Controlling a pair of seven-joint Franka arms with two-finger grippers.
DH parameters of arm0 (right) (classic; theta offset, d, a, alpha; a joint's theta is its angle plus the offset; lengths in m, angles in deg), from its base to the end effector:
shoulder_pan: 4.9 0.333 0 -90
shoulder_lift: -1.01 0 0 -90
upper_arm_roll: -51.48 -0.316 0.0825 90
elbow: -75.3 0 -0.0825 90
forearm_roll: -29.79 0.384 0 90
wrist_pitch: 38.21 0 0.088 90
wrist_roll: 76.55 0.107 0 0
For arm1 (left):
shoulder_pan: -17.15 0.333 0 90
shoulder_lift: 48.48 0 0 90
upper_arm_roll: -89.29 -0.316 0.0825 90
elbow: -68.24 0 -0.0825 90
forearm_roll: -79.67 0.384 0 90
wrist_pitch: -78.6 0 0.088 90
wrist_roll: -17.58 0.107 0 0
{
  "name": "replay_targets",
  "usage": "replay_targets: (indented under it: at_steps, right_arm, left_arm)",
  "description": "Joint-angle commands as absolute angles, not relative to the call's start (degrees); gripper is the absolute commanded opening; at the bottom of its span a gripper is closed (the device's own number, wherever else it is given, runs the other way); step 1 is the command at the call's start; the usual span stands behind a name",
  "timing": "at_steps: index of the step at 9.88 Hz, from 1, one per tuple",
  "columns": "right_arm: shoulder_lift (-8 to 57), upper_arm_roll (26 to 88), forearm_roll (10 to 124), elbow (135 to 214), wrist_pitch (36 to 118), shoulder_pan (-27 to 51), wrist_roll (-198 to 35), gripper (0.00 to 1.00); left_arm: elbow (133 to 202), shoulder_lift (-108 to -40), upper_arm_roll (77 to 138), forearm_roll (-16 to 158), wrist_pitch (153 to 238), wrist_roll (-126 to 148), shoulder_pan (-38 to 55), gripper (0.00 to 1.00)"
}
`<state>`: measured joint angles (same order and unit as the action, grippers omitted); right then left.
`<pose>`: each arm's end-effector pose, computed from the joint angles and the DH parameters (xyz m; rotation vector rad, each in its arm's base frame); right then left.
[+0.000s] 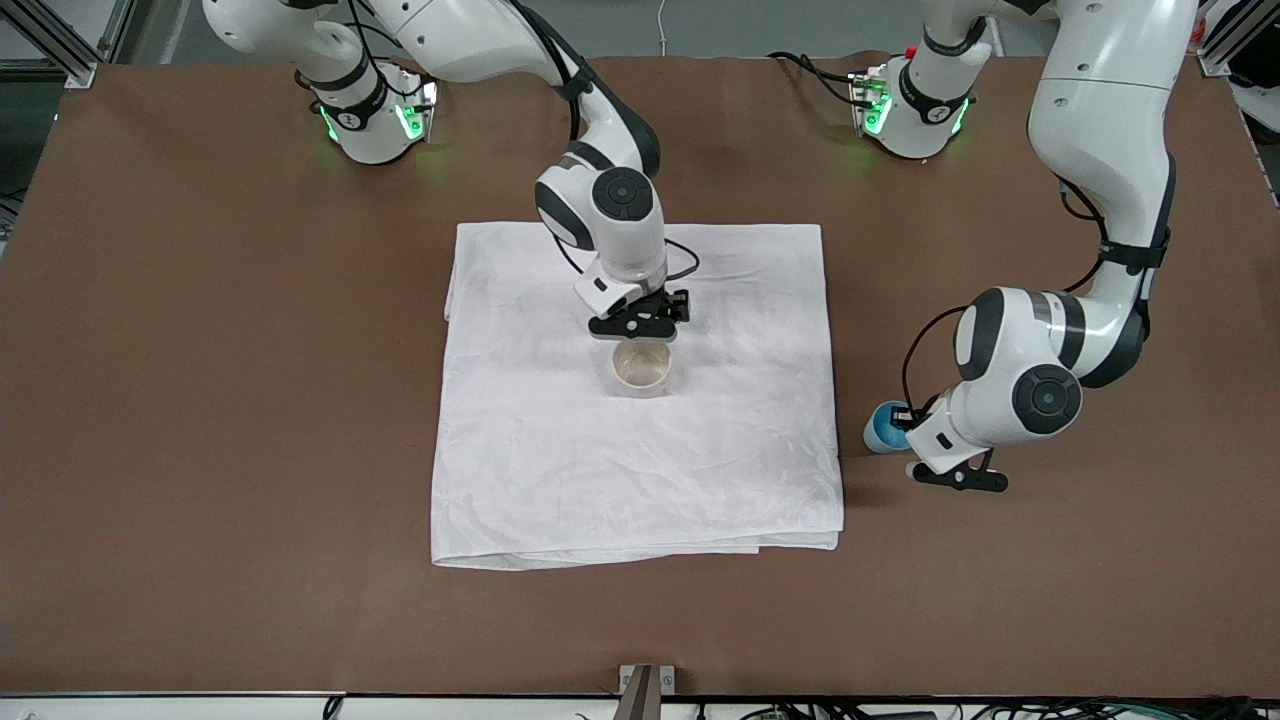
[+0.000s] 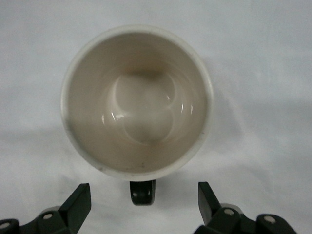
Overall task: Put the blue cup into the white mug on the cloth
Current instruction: 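Release the mug and lift the right gripper while the left gripper lifts the cup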
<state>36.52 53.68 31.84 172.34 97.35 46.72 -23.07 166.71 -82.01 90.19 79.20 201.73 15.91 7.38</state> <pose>0.4418 0.5208 0.2414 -3.0944 0.1363 -0.0469 0.6431 -0.1206 0.2360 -3.1219 0.2348 0.2439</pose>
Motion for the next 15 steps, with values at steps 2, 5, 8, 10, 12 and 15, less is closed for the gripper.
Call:
replay_targets:
  at_steps: [2,5,8,10,12,15]
  right_arm:
    - [30.7,54.2,31.2,171.8,87.5,47.8,-22.2,0.99]
    - [21.4,54.2,31.8,172.3,79.8,46.4,-22.6,0.99]
    - [12.9,54.4,32.0,173.7,73.3,36.9,-30.3,0.99]
    - [9.0,54.4,32.1,173.7,67.8,26.0,-42.8,0.99]
    - [4.5,54.5,32.1,173.6,61.6,16.3,-57.4,0.99]
    - [0.5,54.6,32.1,173.7,56.9,5.6,-74.7,0.99]
  left_arm:
    - [167.0,-81.4,90.2,78.7,201.6,15.9,6.7,0.0]
    - [165.9,-78.6,90.2,78.8,200.9,16.4,7.0,0.0]
    - [153.9,-77.6,93.0,78.3,185.8,14.9,6.6,0.0]
    - [150.0,-78.5,98.4,76.6,182.1,8.9,6.1,0.0]
    - [147.3,-79.1,102.5,75.6,182.1,7.0,3.3,0.0]
    - [142.4,-82.6,102.0,76.1,182.3,6.8,-8.0,0.0]
